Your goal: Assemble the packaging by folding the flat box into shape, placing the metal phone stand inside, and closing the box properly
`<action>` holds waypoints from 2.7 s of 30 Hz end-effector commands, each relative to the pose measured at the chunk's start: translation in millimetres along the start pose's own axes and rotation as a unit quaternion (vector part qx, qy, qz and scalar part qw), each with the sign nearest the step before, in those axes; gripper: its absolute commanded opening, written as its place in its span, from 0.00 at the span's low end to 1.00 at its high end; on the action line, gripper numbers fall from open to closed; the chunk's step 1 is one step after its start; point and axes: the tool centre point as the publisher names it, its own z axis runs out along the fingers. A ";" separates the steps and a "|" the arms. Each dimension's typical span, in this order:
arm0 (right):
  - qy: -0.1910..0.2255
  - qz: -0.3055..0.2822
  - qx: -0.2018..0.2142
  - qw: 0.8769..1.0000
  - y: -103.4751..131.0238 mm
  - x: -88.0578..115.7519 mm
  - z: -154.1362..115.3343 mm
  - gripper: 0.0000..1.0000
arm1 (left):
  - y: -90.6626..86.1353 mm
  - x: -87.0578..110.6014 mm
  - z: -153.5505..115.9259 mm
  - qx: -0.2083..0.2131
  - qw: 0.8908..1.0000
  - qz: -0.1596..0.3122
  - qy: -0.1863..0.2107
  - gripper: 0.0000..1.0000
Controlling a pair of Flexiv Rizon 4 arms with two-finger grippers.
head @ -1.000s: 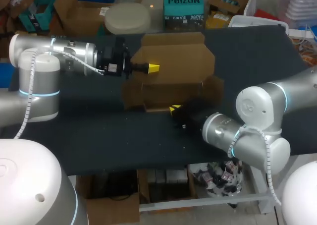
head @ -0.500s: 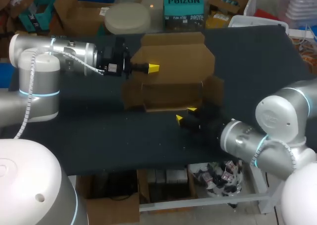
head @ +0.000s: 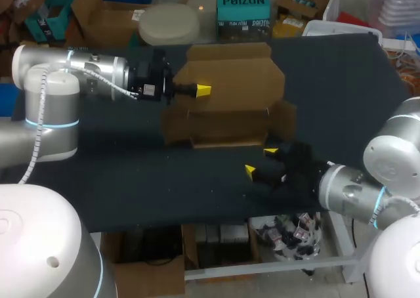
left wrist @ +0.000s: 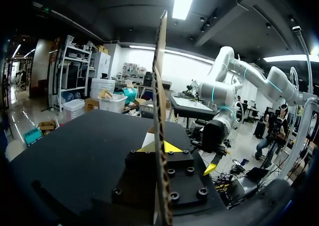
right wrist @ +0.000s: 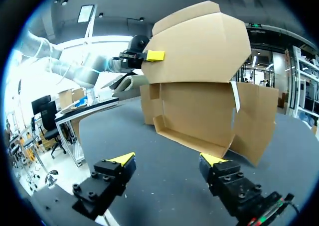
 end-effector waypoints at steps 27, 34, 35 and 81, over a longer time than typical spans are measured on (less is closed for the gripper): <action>0.036 -0.076 0.054 0.995 -16.4 -24.5 -147.1 1.00 | 3.0 -1.1 -1.9 -0.001 1.000 0.000 0.002 0.00; 0.041 -0.090 0.053 0.994 -15.2 -45.4 -155.4 1.00 | 3.0 -1.1 -1.9 -0.001 1.000 0.000 0.002 0.00; 0.043 -0.089 0.052 0.994 -15.5 -48.5 -155.4 1.00 | 3.0 -1.1 -1.9 -0.001 1.000 0.000 0.002 0.00; 0.100 -0.104 0.027 0.989 5.1 -128.5 -45.9 0.81 | 3.0 -1.1 -1.9 -0.001 1.000 0.000 0.002 0.00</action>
